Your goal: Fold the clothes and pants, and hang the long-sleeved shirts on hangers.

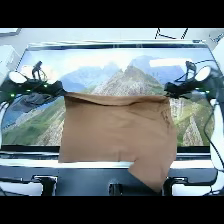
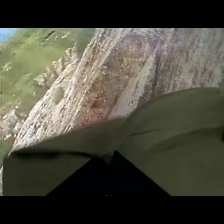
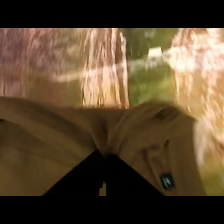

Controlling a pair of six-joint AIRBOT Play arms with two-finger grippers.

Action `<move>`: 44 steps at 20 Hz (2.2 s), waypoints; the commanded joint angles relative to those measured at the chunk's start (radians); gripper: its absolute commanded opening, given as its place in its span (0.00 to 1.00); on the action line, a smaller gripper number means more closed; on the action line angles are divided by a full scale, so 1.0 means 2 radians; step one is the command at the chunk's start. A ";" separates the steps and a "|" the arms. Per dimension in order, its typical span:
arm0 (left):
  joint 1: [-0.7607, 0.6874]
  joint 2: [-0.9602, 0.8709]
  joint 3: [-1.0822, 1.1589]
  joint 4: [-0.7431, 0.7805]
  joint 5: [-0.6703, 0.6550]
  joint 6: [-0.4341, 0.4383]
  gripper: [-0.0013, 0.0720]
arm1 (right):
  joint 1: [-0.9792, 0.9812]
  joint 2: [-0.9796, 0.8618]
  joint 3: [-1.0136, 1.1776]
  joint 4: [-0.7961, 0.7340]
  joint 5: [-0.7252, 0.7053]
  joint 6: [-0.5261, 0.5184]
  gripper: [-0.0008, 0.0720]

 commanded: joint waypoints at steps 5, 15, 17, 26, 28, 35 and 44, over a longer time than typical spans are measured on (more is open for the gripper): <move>-0.002 -0.119 0.114 -0.021 0.107 0.013 0.04 | 0.005 -0.060 -0.016 0.014 -0.304 0.038 0.06; 0.031 -0.084 0.125 0.039 -0.268 0.035 0.04 | -0.039 -0.004 0.008 -0.021 0.165 -0.001 0.07; 0.023 -0.083 0.080 0.045 -0.283 0.037 0.04 | -0.039 -0.004 -0.042 -0.050 0.198 -0.010 0.07; 0.030 -0.078 -0.006 0.085 -0.283 0.051 0.04 | -0.040 -0.008 -0.071 -0.100 0.166 -0.016 0.06; 0.031 -0.078 -0.010 0.101 -0.274 0.050 0.04 | -0.040 -0.009 -0.069 -0.101 0.173 -0.016 0.07; 0.028 -0.074 -0.045 0.080 -0.239 0.050 0.55 | -0.048 -0.010 -0.079 -0.078 0.197 -0.016 0.45; 0.129 0.100 -0.256 0.084 -0.233 0.081 0.66 | -0.189 0.113 -0.177 -0.089 0.276 -0.011 0.80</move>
